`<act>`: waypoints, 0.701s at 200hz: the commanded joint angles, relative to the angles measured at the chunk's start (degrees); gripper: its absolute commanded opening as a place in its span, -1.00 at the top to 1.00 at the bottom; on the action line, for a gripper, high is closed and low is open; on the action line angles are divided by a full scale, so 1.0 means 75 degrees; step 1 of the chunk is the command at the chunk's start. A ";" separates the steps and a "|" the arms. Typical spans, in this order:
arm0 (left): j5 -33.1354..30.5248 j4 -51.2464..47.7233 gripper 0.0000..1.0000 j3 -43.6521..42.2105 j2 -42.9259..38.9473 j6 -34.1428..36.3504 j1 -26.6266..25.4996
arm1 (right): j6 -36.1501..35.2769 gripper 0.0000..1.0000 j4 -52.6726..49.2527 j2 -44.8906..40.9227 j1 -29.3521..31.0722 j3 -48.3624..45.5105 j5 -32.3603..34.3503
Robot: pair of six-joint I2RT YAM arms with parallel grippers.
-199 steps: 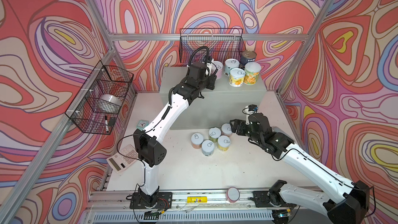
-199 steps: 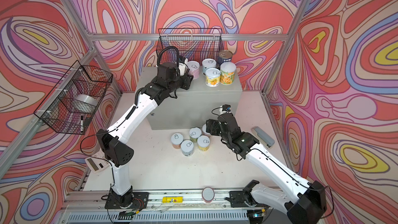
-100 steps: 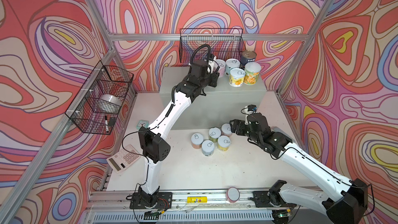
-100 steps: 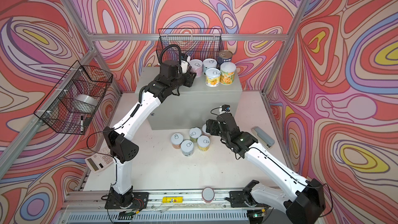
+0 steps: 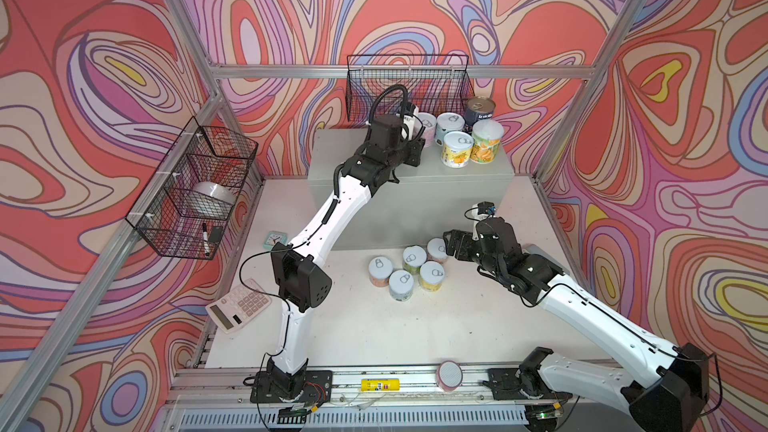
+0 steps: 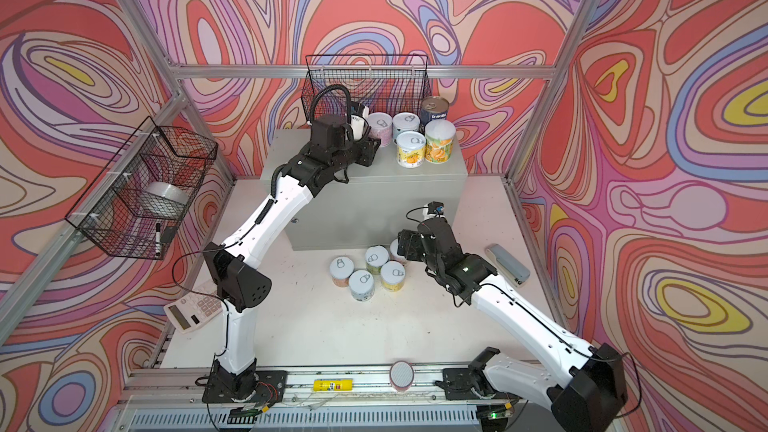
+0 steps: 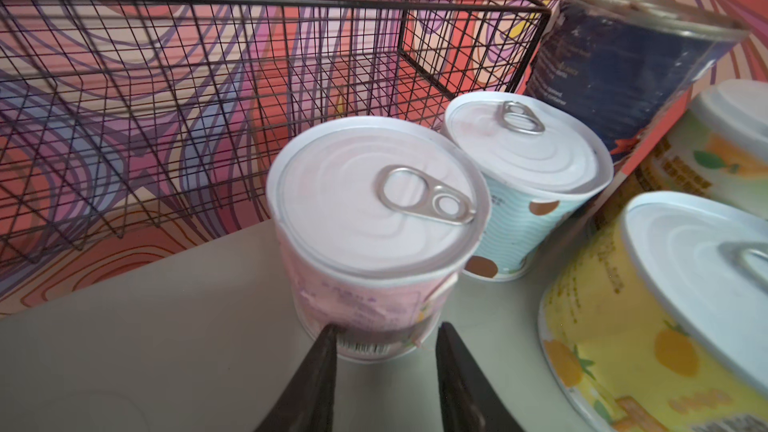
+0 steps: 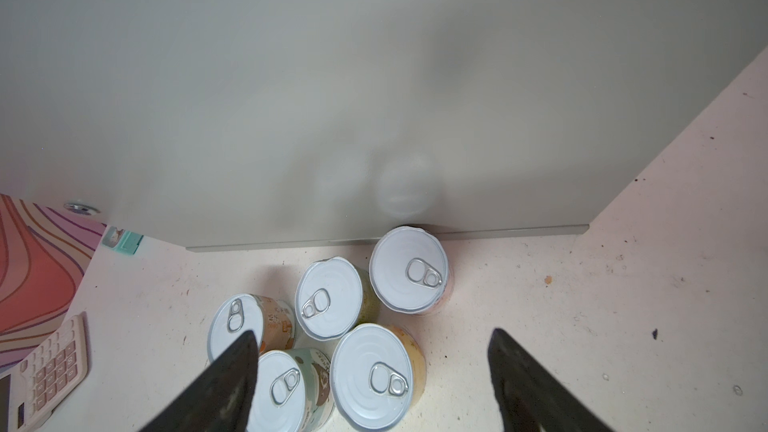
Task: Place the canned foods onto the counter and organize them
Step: 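Open left gripper and withdraw it from the cabinet top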
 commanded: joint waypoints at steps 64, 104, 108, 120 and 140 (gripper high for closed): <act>-0.1577 0.0425 -1.00 -0.0984 -0.1407 0.0586 0.0014 | -0.0322 -0.78 -0.0077 0.0051 0.0046 -0.0003 0.0040; -0.1548 0.0972 -1.00 -0.3159 -0.3418 0.0814 0.0008 | -0.0585 -0.79 -0.0266 -0.0193 0.0043 -0.0203 0.0216; -0.1442 0.0986 -1.00 -0.3422 -0.3686 0.0787 0.0008 | -0.0589 -0.78 -0.0264 -0.0205 0.0043 -0.0243 0.0215; -0.1027 0.1377 -1.00 -0.4492 -0.4427 0.0744 0.0005 | -0.0522 -0.78 -0.0239 -0.0301 0.0043 -0.0394 0.0199; -0.0554 0.1674 -1.00 -0.6030 -0.5551 0.0406 0.0005 | -0.0345 -0.78 -0.0189 -0.0401 0.0044 -0.0596 0.0114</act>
